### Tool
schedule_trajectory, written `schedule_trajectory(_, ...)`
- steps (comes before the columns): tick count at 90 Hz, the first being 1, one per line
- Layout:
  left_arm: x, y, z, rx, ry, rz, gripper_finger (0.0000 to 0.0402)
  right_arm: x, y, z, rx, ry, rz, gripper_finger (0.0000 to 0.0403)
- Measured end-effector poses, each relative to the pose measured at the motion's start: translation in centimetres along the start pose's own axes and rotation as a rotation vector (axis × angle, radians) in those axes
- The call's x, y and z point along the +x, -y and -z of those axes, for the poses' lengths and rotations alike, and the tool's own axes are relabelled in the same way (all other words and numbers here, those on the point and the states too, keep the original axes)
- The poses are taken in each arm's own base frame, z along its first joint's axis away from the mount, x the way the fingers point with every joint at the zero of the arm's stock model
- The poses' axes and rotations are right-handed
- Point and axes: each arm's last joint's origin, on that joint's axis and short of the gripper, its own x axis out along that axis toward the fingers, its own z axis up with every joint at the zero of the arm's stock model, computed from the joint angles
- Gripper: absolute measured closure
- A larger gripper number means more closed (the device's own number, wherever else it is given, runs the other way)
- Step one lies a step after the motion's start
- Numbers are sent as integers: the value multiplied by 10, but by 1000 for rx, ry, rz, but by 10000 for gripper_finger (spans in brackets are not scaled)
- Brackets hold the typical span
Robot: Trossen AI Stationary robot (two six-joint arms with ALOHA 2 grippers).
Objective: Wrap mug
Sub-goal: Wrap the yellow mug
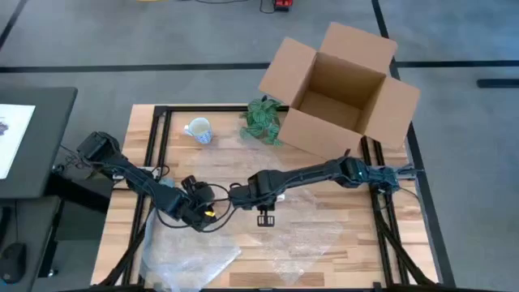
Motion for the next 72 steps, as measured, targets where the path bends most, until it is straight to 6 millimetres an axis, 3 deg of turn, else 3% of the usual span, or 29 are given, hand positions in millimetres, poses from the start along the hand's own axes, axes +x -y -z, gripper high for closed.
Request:
schedule_trajectory(32, -2, -4, -1, -14, 63, -53, 157, 0, -13, 1, -54, 11, -15, 373)
schedule_trajectory(52, -13, -14, -5, -33, 92, -54, 157, -2, -15, 4, -59, -2, 20, 395)
schedule_trajectory(72, -24, -25, -8, -89, 141, -78, 157, -6, -29, 12, -92, -38, 26, 394)
